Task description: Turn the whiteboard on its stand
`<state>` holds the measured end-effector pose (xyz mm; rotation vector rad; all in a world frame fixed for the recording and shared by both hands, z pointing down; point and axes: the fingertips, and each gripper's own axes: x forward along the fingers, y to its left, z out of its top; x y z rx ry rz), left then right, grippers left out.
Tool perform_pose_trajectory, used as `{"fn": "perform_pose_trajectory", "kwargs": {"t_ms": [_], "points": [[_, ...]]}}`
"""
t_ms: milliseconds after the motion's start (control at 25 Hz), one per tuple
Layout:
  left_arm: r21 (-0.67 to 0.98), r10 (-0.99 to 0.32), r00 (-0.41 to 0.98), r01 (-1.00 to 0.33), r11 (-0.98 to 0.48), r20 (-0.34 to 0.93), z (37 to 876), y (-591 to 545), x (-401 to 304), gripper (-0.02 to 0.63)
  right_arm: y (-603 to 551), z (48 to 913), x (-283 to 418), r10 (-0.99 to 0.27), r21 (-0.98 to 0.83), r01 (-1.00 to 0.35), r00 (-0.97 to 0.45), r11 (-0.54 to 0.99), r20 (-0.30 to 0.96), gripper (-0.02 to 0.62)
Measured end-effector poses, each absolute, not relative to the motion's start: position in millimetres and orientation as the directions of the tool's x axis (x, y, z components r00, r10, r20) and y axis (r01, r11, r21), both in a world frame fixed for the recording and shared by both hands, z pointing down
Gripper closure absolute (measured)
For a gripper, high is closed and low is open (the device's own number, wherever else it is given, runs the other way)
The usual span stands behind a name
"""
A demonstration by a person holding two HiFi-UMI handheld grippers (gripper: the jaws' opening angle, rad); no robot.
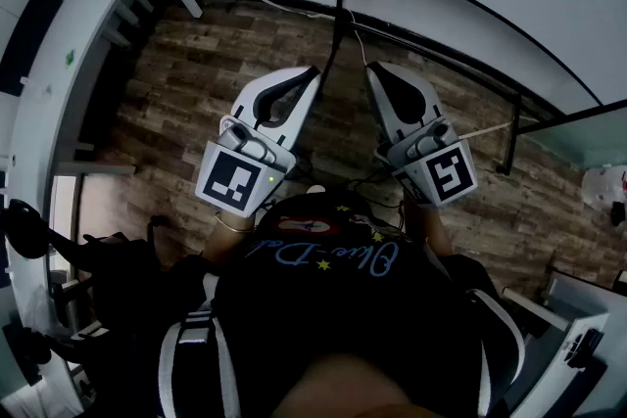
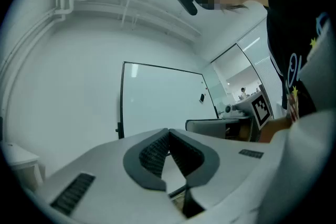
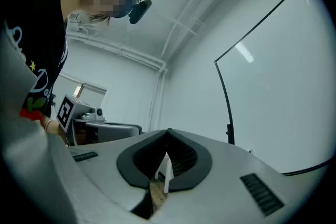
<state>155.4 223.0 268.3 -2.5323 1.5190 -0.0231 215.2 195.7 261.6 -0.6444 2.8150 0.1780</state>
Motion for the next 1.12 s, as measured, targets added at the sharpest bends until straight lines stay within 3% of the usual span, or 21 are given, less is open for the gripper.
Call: {"fn": "perform_pose_trajectory", "kwargs": {"t_ms": [320, 1120], "points": [[-0.185, -0.886, 0.455, -0.882, -0.434, -0.091, 263, 225, 150, 0.581, 191, 250, 231, -0.424, 0.019, -0.46, -0.832, 0.887, -0.357, 0.577], [-0.222, -0.885, 0.459, -0.874, -0.433, -0.08, 271, 221, 176, 0.581, 187, 265, 253, -0.41, -0.013, -0.432, -0.848, 0.902, -0.336, 0.577]]}}
